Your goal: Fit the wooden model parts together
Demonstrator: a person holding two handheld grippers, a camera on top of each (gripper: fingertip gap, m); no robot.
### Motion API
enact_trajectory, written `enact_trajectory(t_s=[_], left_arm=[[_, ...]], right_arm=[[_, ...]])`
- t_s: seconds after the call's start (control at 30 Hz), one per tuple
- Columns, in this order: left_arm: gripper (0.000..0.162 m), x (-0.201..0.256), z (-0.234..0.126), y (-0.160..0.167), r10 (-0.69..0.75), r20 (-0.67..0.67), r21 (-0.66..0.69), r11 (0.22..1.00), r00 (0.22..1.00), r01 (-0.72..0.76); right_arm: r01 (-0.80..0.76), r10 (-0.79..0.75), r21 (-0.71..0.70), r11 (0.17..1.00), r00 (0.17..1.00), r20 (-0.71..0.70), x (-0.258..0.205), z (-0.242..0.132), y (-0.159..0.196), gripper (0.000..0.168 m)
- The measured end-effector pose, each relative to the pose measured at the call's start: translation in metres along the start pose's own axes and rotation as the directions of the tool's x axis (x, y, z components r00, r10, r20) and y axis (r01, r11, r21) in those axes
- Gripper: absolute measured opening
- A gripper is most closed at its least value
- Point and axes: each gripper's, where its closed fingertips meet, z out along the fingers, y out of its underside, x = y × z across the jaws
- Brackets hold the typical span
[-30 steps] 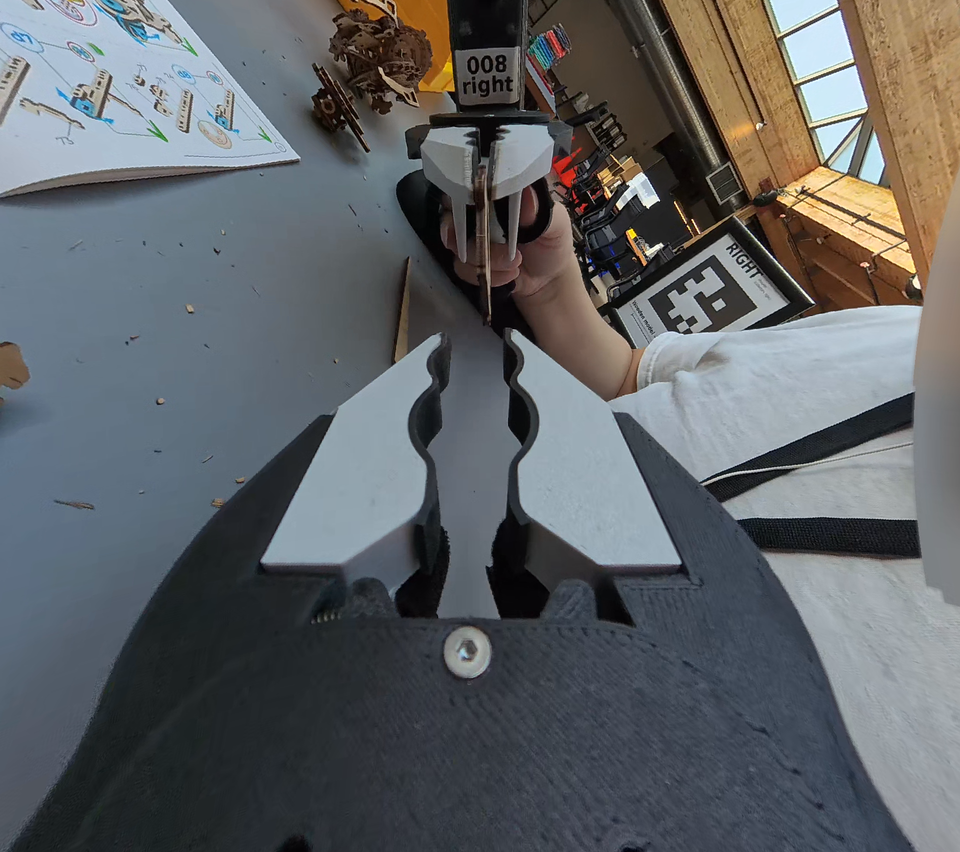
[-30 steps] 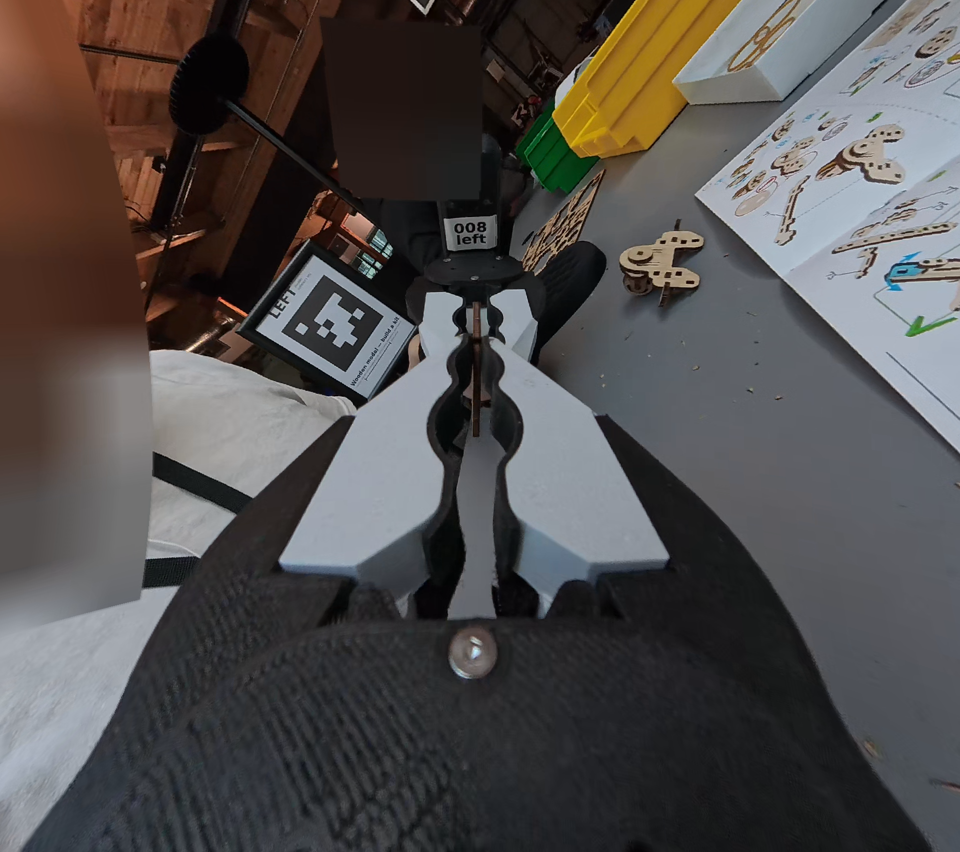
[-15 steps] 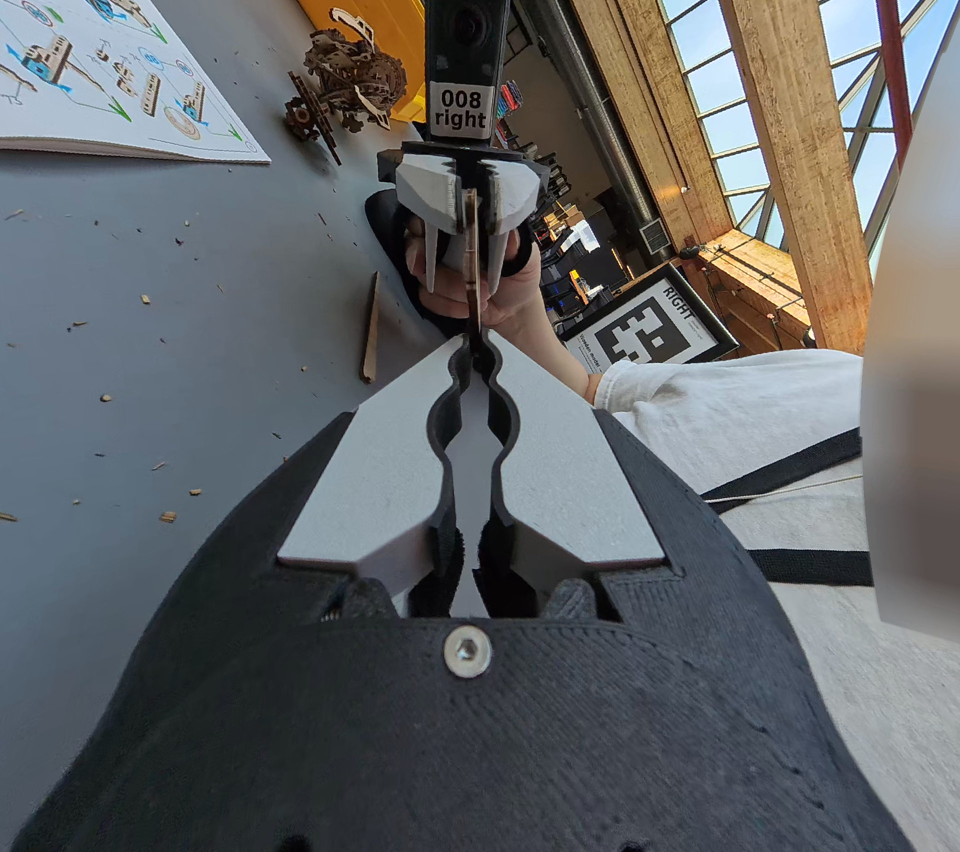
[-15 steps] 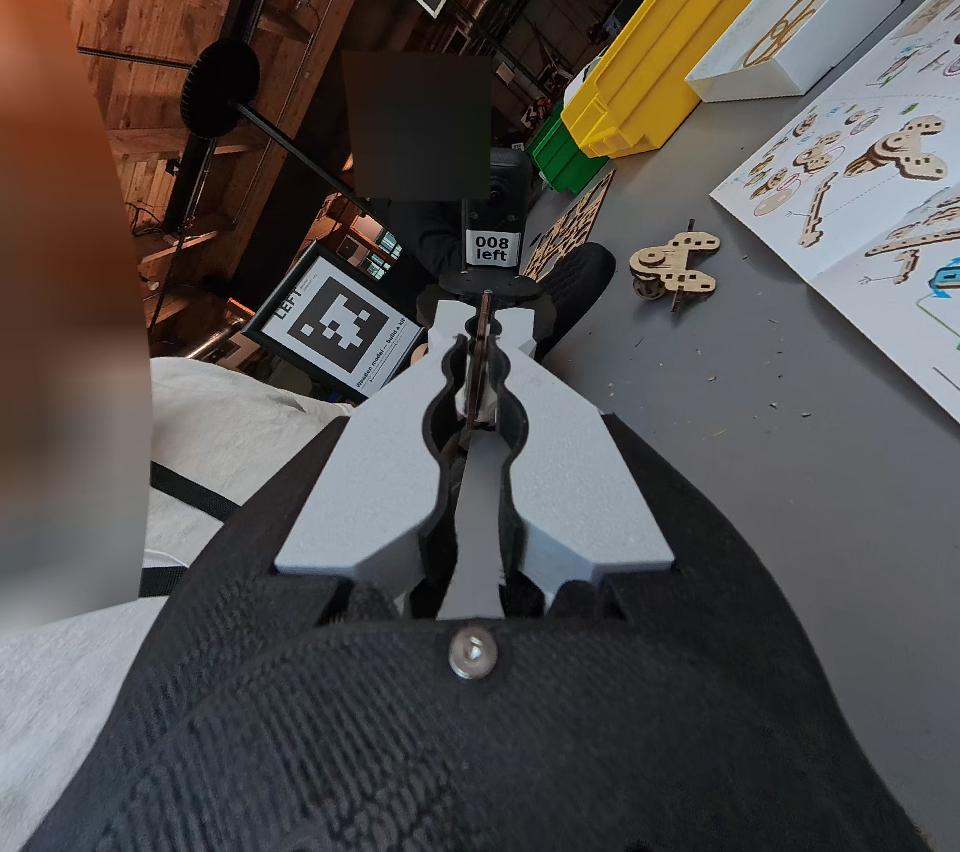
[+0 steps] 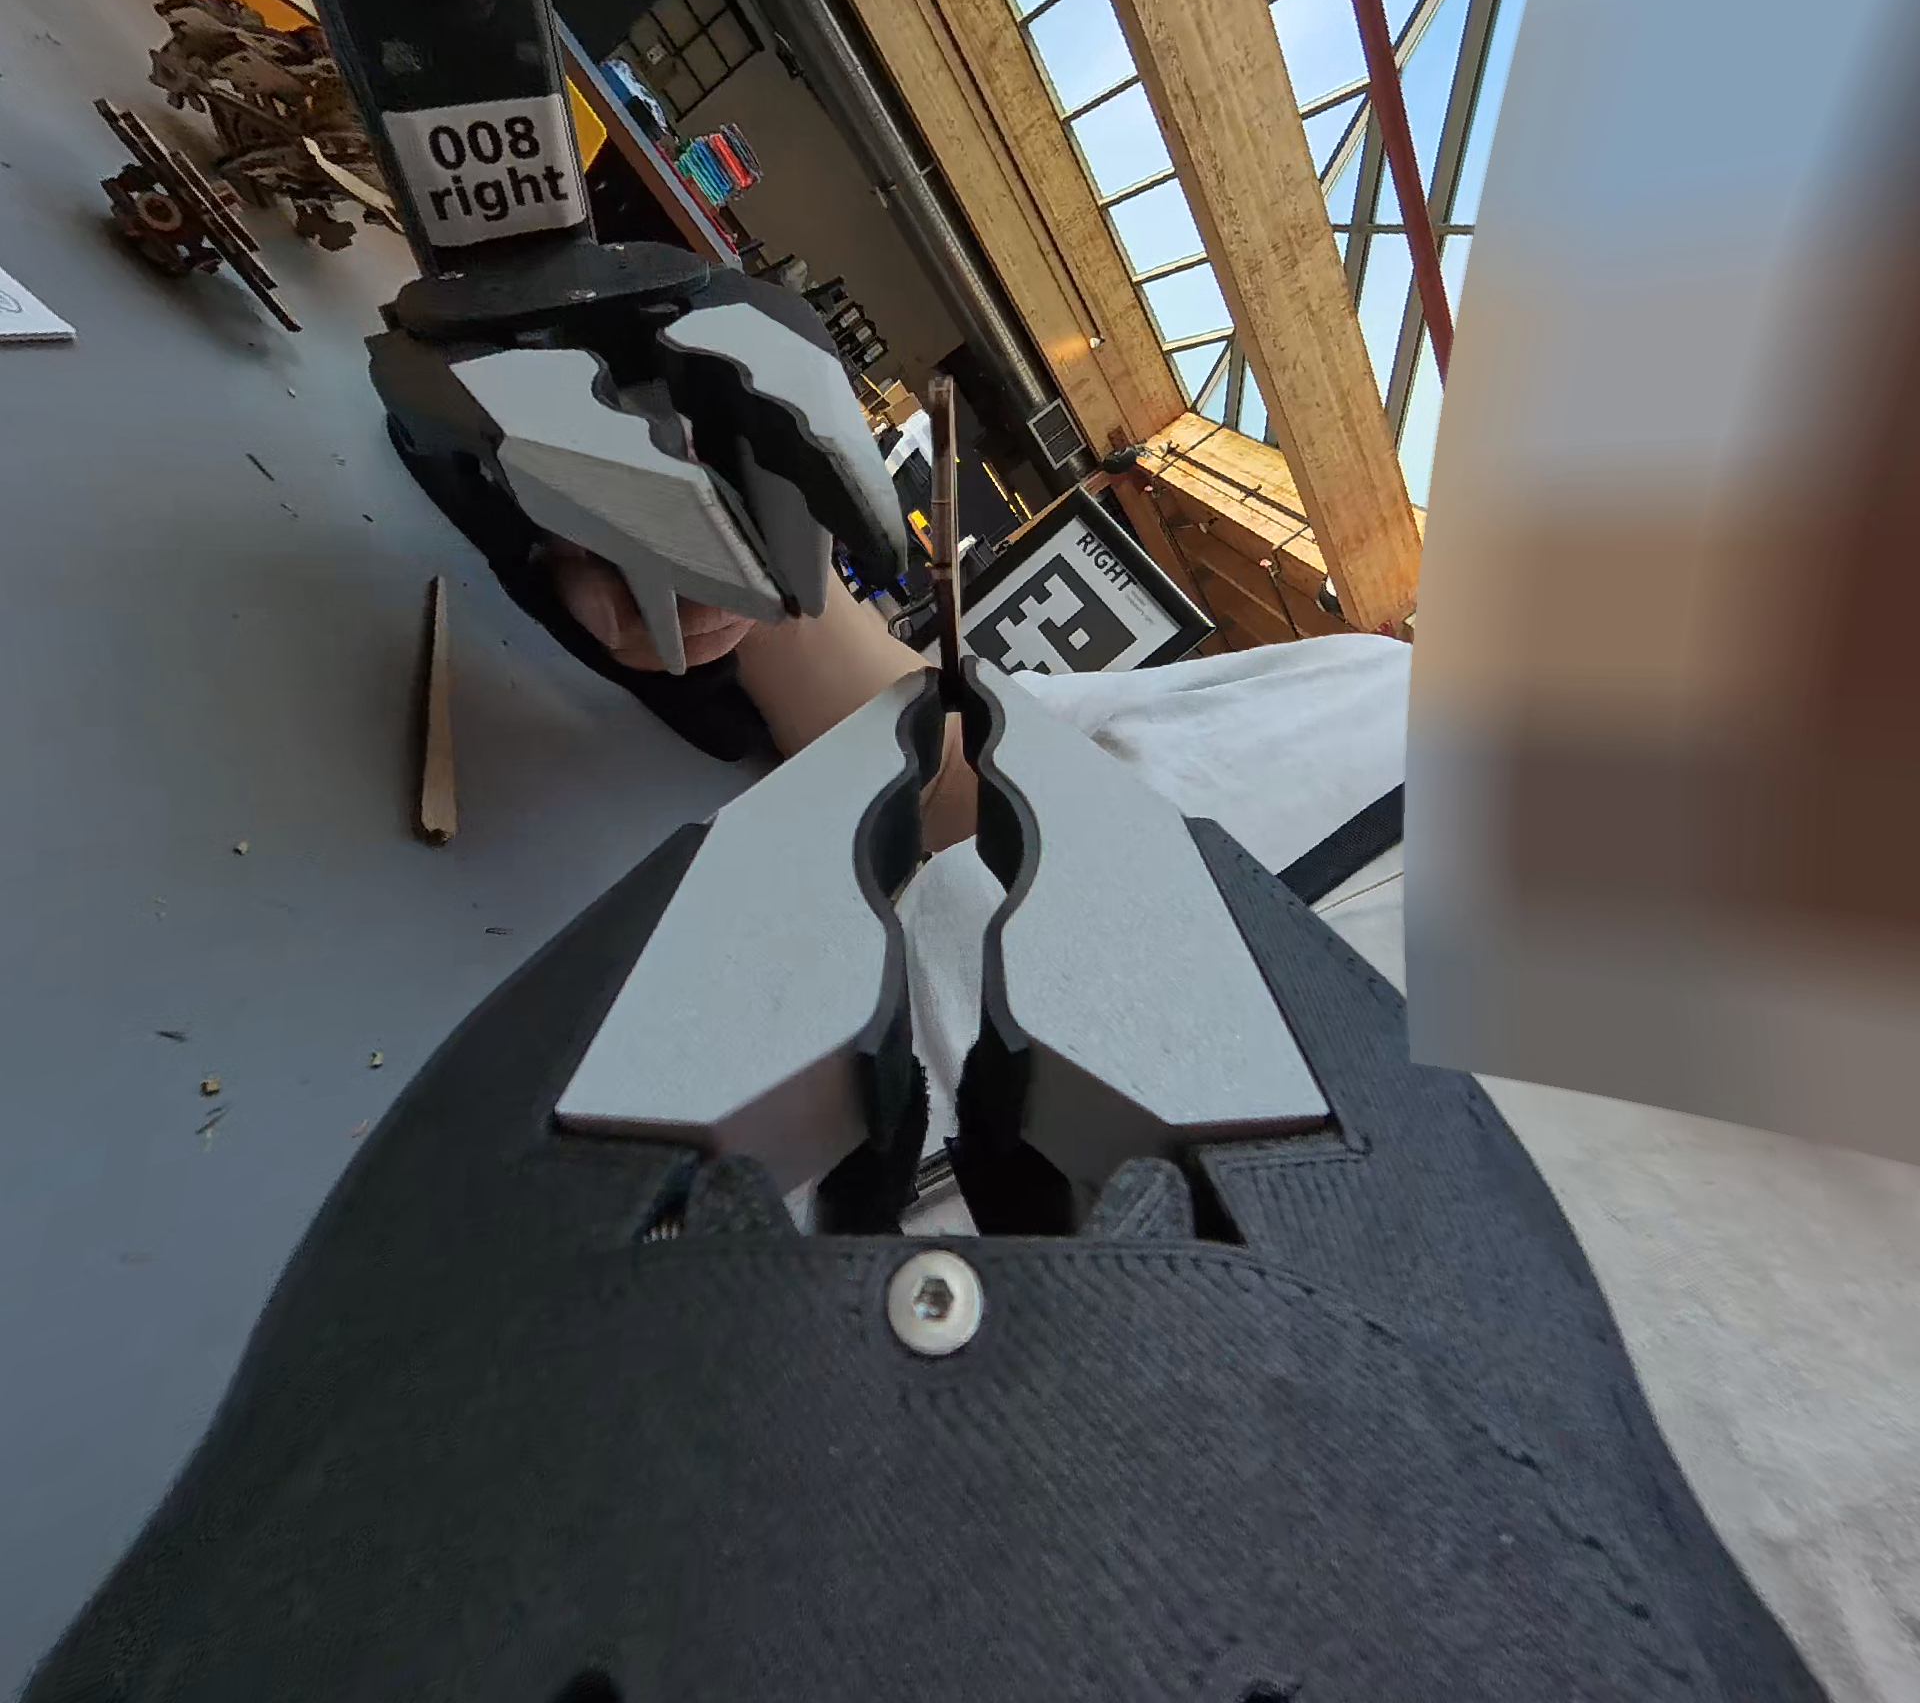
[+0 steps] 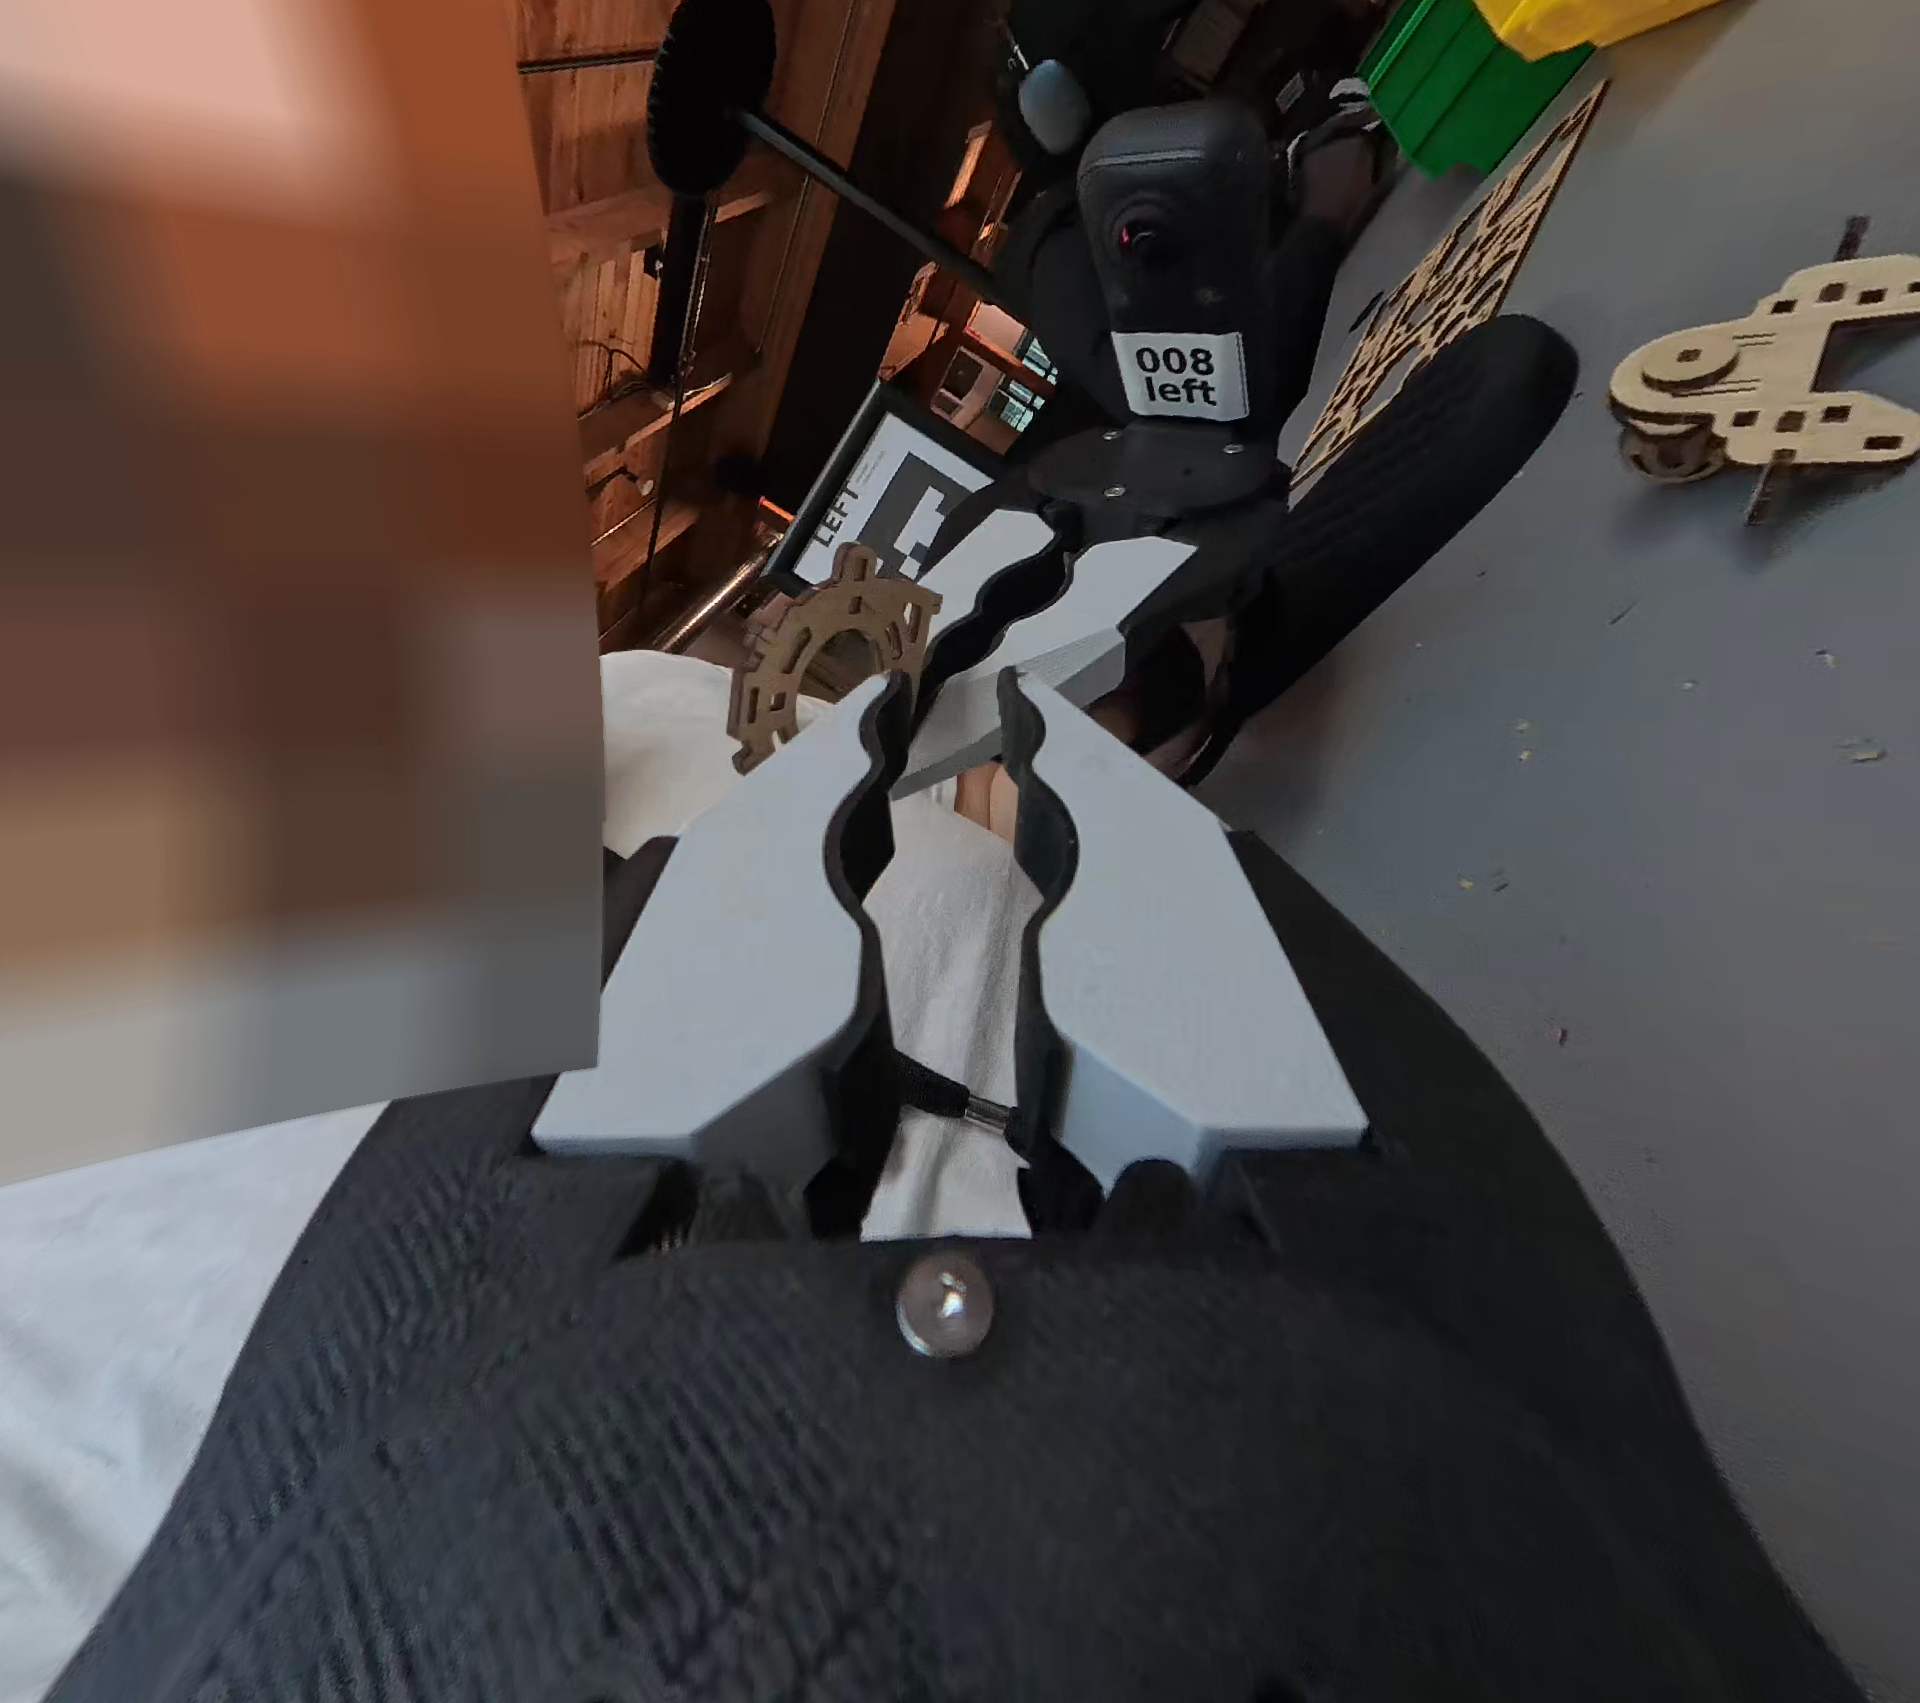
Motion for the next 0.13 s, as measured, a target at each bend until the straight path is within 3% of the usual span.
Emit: enact_trajectory(t_s=[0.03, 0.13], left_arm=[[0.000, -0.0005, 0.0008, -0.0005, -0.009, 0.000, 0.000, 1.000, 1.000, 0.009], [0.000, -0.0059, 0.0011, 0.0021, -0.019, 0.038, -0.020, 1.000, 0.999, 0.020]], right_arm=[[-0.014, 0.014, -0.024, 1.000, 1.000, 0.003, 0.0016, 0.0049, 0.0038, 0.016], [-0.036, 0.037, -0.066, 0.997, 0.999, 0.004, 0.0044, 0.0108, 0.0095, 0.012]])
